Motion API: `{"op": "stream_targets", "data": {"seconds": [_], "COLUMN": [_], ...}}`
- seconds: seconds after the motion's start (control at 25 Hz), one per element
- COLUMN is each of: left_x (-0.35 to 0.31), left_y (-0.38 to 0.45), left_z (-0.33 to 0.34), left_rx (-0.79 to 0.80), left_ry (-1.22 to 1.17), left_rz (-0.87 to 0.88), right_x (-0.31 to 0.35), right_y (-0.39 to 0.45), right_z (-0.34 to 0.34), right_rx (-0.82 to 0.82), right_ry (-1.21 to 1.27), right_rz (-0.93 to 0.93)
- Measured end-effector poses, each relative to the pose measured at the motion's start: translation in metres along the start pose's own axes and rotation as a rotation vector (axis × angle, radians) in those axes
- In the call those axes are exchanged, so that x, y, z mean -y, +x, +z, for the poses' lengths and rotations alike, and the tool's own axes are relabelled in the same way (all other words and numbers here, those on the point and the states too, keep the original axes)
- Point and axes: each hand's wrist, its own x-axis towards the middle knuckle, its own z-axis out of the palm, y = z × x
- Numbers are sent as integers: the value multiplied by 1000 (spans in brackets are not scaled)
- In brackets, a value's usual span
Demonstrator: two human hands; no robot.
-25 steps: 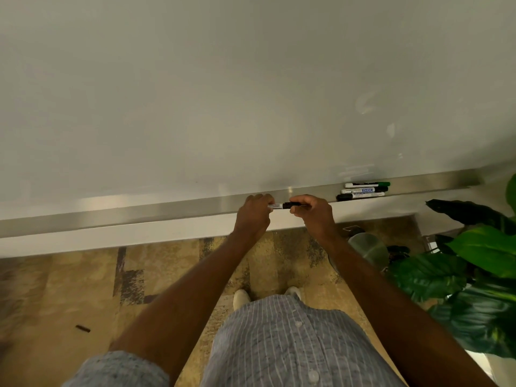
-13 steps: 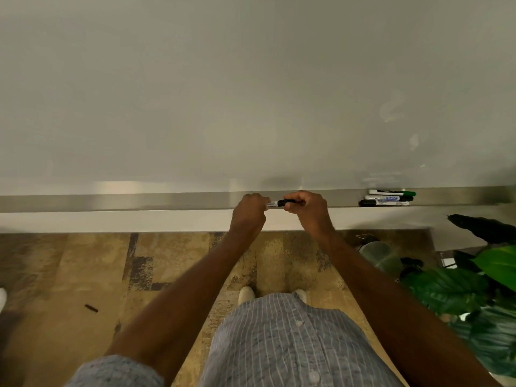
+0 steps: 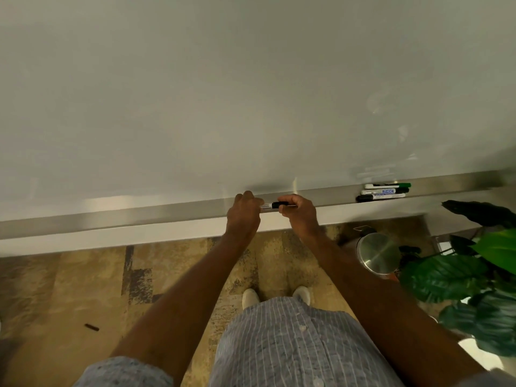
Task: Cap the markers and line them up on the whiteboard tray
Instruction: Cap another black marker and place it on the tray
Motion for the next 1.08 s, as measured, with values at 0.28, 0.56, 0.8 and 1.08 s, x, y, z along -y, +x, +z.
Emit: {"op": "stream_targets", "data": {"seconds": [0.28, 0.56, 0.8, 1.08], "left_x": [-8, -71, -127, -128], "left_y": [15, 34, 51, 50], "left_z": [20, 35, 49, 57], "left_rx": [54, 83, 102, 98], "left_ry": [25, 95, 172, 186], "left_rz": [-22, 118, 223, 196], "right_x": [-19, -40, -43, -51], "right_y": [8, 11, 23, 41], "right_z": [-61, -126, -181, -225], "right_rx": [-239, -406, -517, -322], "right_ry": [-114, -97, -370, -954], "right_rz": [17, 66, -63, -33]}}
